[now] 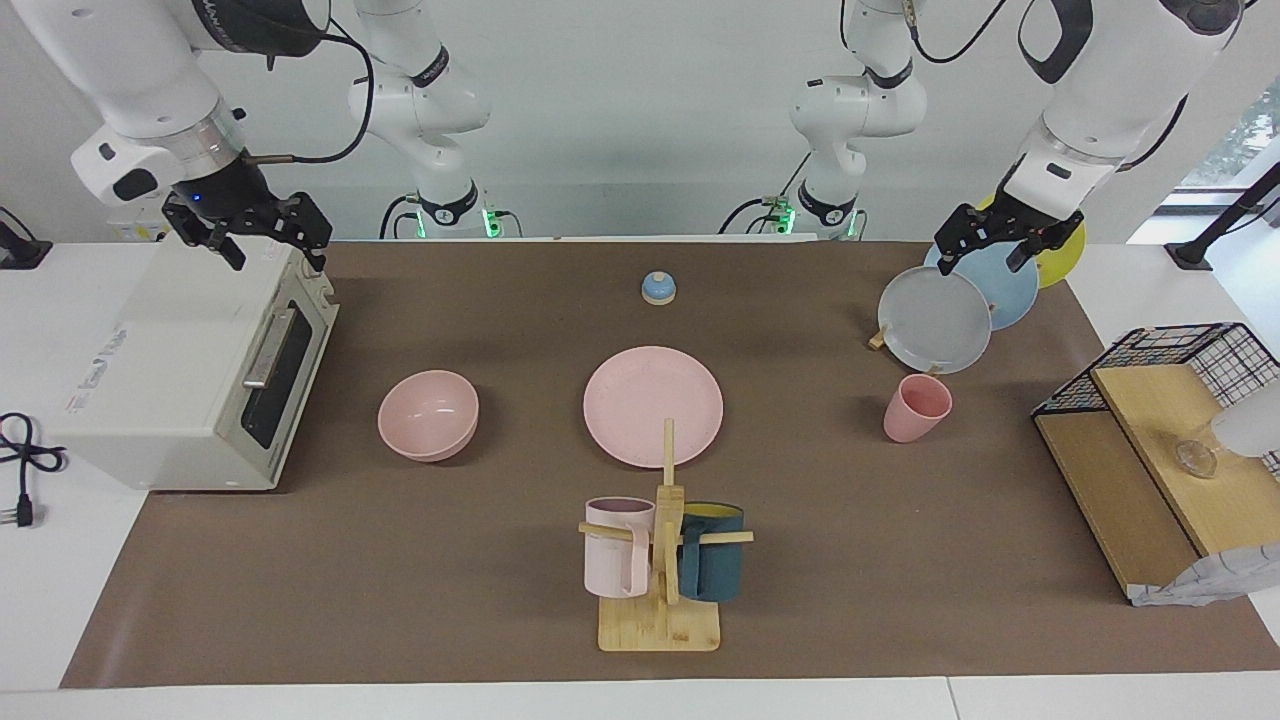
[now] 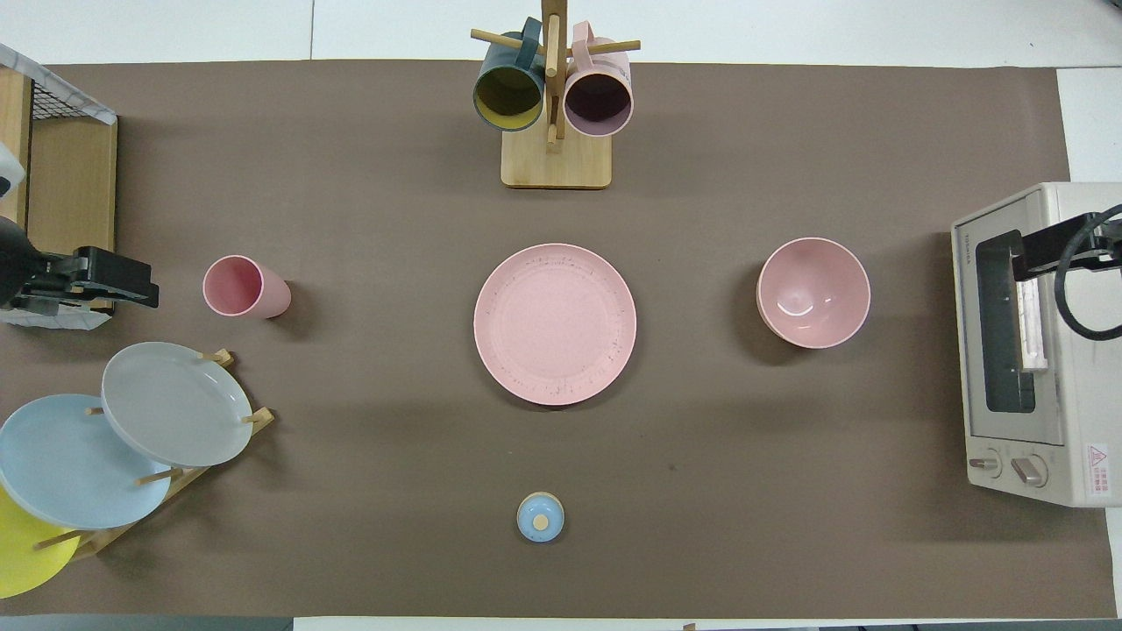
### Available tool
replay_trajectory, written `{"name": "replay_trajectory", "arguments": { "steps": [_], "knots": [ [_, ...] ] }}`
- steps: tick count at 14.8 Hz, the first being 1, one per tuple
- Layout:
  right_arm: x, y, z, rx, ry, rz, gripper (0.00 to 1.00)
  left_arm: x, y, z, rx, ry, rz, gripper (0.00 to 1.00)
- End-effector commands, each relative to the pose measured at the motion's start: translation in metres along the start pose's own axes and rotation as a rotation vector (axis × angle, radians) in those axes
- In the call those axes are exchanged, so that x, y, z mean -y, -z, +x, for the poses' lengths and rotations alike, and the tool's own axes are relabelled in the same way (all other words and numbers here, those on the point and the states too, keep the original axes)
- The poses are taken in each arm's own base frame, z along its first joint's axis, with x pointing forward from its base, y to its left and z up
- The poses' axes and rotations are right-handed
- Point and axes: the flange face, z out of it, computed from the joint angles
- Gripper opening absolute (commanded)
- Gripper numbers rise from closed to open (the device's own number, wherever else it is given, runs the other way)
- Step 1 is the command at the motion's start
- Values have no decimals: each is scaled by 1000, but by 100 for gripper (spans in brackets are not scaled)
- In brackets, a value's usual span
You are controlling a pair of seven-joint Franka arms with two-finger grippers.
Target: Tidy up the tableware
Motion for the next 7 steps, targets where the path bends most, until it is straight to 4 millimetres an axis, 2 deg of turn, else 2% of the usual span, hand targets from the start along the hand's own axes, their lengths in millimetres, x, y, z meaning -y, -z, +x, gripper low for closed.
{"name": "replay_trajectory", "arguments": {
  "steps": [1,7],
  "knots": [
    [-1,2,1,6,33,-19,100,3,6,-5,-1,10,15,100],
    [-4,3,-4,7,21,0,100,2,5,-5,0,8,16,100]
  ]
}}
